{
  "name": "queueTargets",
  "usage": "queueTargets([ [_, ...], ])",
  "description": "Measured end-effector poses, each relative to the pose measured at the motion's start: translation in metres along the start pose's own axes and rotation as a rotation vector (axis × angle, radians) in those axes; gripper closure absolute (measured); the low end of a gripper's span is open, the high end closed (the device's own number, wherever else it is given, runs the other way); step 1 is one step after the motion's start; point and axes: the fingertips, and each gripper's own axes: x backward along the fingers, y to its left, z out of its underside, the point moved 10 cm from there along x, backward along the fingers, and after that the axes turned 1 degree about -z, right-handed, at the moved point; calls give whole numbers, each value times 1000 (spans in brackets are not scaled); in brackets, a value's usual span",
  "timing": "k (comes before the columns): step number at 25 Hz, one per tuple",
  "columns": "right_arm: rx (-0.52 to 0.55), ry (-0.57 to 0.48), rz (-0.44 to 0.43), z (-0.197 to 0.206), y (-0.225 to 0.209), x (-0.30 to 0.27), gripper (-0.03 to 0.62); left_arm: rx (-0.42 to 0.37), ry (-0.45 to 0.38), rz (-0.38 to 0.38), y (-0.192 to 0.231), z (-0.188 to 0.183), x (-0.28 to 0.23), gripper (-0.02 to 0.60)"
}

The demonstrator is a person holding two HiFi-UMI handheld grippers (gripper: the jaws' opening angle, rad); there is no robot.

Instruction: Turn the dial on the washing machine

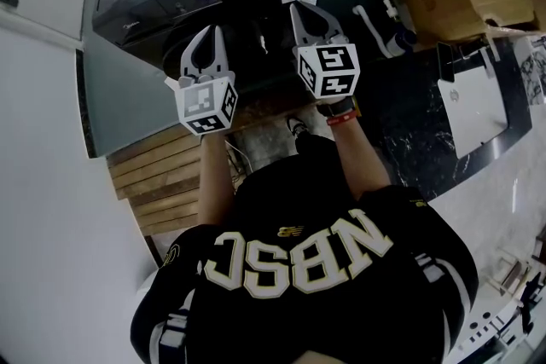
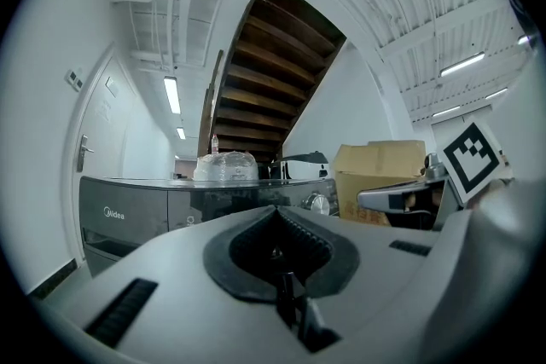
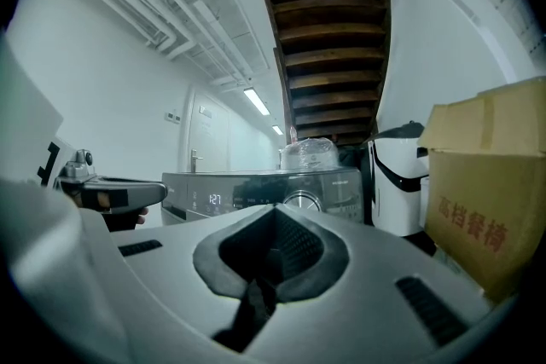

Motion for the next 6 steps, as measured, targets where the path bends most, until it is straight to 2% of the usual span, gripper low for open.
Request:
queueTargets([
  [6, -28, 40, -63, 6, -16, -23, 586, -61, 51, -31, 7, 2, -10, 568],
])
